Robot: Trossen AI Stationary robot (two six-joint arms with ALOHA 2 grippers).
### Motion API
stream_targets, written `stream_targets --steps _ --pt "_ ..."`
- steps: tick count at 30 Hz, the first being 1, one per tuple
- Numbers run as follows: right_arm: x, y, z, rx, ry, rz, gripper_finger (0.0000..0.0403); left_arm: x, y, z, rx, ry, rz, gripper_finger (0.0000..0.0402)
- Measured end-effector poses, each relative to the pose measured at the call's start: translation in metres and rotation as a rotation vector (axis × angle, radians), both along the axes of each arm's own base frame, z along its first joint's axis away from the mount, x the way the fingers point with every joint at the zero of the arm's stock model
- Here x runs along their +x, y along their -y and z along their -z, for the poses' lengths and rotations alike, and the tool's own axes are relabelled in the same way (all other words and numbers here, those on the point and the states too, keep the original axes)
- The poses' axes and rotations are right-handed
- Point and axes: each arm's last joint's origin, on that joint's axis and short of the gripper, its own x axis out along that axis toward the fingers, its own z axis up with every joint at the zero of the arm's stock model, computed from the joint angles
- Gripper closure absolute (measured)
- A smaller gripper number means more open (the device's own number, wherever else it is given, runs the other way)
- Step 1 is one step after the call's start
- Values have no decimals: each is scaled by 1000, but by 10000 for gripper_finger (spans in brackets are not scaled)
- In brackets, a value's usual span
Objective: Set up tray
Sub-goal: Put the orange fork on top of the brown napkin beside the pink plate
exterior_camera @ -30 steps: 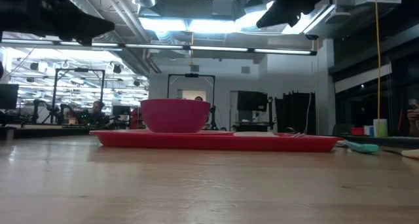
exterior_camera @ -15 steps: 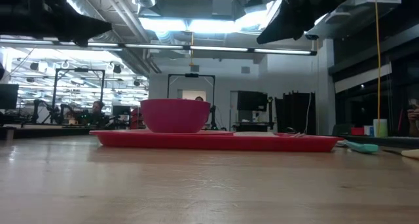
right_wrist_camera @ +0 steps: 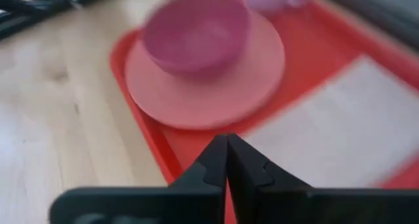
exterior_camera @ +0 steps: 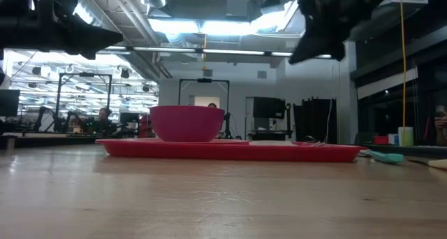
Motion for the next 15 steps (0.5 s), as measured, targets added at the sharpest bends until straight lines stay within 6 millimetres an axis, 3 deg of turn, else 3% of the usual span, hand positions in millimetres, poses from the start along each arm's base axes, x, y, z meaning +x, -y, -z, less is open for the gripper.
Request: stream_targets --steps 15 --pt "-29 -3 -8 341 -215 451 398 0 -2 9 15 -98 -84 398"
